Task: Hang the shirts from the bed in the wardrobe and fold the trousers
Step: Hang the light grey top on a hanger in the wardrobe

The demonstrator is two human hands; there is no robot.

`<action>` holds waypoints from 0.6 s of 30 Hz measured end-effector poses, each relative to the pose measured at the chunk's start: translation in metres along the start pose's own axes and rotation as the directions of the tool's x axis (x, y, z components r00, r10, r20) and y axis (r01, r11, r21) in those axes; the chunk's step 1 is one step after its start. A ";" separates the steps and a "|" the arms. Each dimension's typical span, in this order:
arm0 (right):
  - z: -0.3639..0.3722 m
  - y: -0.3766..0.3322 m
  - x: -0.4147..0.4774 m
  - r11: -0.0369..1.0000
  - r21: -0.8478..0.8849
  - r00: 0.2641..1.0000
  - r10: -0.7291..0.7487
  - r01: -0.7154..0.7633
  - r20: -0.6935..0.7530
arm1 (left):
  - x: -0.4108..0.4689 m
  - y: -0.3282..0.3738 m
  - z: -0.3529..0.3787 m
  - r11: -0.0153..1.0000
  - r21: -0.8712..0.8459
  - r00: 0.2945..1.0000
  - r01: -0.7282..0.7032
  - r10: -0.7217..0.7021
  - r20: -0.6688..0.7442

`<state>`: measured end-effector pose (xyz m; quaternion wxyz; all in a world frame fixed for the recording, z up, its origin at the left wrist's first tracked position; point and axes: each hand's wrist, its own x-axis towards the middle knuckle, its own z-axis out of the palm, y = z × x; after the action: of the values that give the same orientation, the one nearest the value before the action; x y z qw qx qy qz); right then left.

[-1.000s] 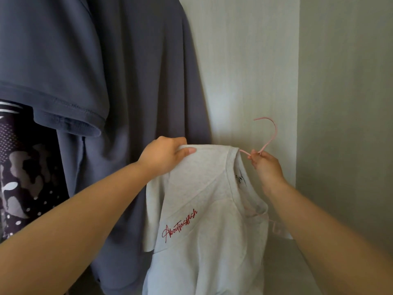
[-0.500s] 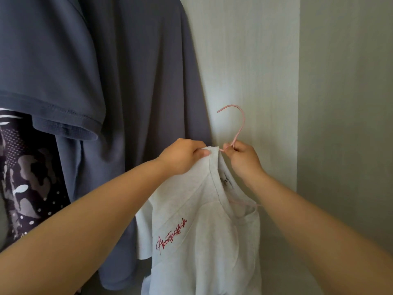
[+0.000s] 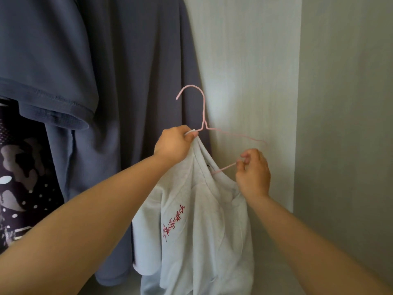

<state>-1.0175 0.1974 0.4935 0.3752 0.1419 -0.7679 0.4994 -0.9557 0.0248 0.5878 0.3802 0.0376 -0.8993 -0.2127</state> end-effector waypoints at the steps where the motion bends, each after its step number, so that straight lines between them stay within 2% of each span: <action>1: 0.002 0.007 -0.003 0.995 0.035 0.995 0.096 -0.098 0.032 | -0.001 -0.001 0.001 0.998 -0.055 1.000 0.015 -0.015 -0.004; 3: 0.008 0.020 -0.007 0.924 0.114 0.929 0.355 -0.365 0.099 | -0.004 -0.003 0.002 0.987 -0.157 0.999 0.043 -0.046 -0.016; 5: 0.015 0.028 -0.010 0.750 0.189 0.770 0.591 -0.634 0.240 | -0.007 -0.004 0.001 0.976 -0.211 0.997 0.051 -0.061 -0.044; 6: 0.018 0.030 -0.011 0.664 0.216 0.694 0.644 -0.716 0.323 | -0.008 -0.004 0.001 0.975 -0.220 0.997 0.037 -0.051 -0.057; 8: 0.024 0.035 -0.012 0.576 0.254 0.626 0.660 -0.777 0.416 | -0.010 -0.004 0.000 0.973 -0.229 0.998 -0.007 -0.008 -0.064; 10: 0.026 0.037 -0.013 0.592 0.231 0.626 0.650 -0.773 0.431 | -0.014 -0.006 -0.001 0.970 -0.241 0.997 -0.045 0.029 -0.070; 14: 0.029 0.042 -0.011 0.716 0.110 0.670 0.573 -0.689 0.471 | -0.021 -0.011 -0.001 0.963 -0.255 0.994 -0.085 0.064 -0.090; 18: 0.028 0.046 -0.012 0.741 0.162 0.663 0.453 -0.652 0.597 | -0.021 -0.017 -0.004 0.964 -0.263 0.994 -0.049 0.020 -0.111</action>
<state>-1.0484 0.1923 0.4481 -0.0531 0.0932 -0.7390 0.6652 -0.9401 0.0126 0.5691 0.4334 -0.0180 -0.8415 -0.3221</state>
